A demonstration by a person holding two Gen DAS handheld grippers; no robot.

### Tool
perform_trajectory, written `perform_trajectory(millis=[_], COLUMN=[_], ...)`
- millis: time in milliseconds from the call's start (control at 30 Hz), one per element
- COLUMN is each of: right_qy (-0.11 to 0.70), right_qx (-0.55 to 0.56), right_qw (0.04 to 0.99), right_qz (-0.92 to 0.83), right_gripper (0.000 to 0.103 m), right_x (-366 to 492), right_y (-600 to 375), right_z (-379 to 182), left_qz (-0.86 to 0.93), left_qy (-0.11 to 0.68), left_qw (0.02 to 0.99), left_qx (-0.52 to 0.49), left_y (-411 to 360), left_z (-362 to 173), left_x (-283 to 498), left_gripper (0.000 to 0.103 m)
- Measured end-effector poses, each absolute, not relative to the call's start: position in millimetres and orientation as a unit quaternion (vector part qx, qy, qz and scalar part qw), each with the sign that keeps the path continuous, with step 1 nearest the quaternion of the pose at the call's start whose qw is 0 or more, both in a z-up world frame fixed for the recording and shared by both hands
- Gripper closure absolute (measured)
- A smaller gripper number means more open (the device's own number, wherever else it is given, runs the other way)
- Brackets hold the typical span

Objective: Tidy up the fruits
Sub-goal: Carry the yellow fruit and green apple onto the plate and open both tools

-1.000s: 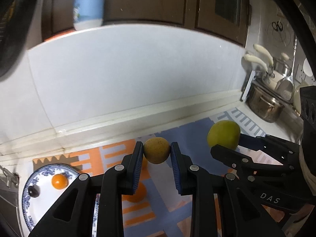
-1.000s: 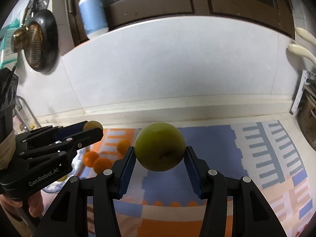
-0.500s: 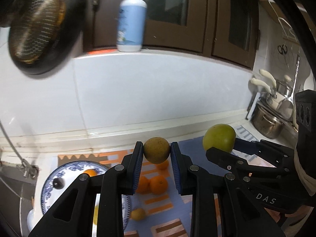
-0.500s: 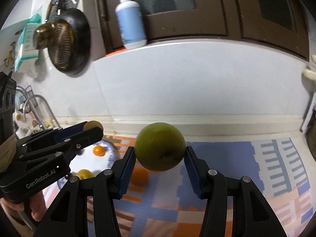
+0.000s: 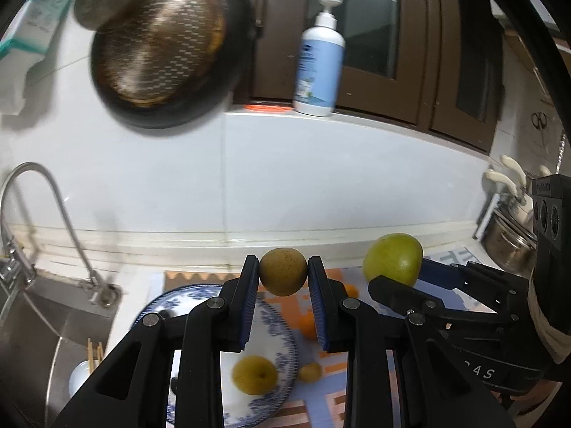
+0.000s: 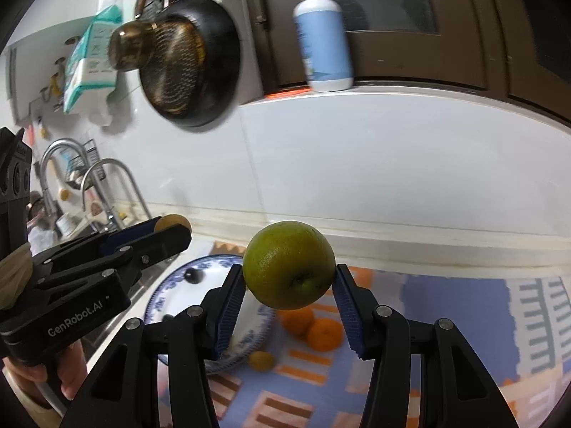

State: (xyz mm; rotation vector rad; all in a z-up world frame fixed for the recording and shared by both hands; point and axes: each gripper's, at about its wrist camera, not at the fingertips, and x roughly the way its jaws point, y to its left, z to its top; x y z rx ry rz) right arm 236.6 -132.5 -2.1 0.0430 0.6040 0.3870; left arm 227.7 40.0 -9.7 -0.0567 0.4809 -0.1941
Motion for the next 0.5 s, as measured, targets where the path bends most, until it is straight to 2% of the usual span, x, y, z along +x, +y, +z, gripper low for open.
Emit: perform_trajectory(millis=[500], right_qy=[0.312], right_qx=[0.000], right_qw=[0.913], right_qz=[0.263], right_gripper=[0.052], right_x=[255.7], right_y=[-71.3], right_z=[-13.0], left_qz=[-0.032], left_qy=[0.249], left_qw=[0.967], left_qx=[-0.049], left_y=[98.4], left_z=[-24.0], left_x=[225.0], left_gripper=[0.075])
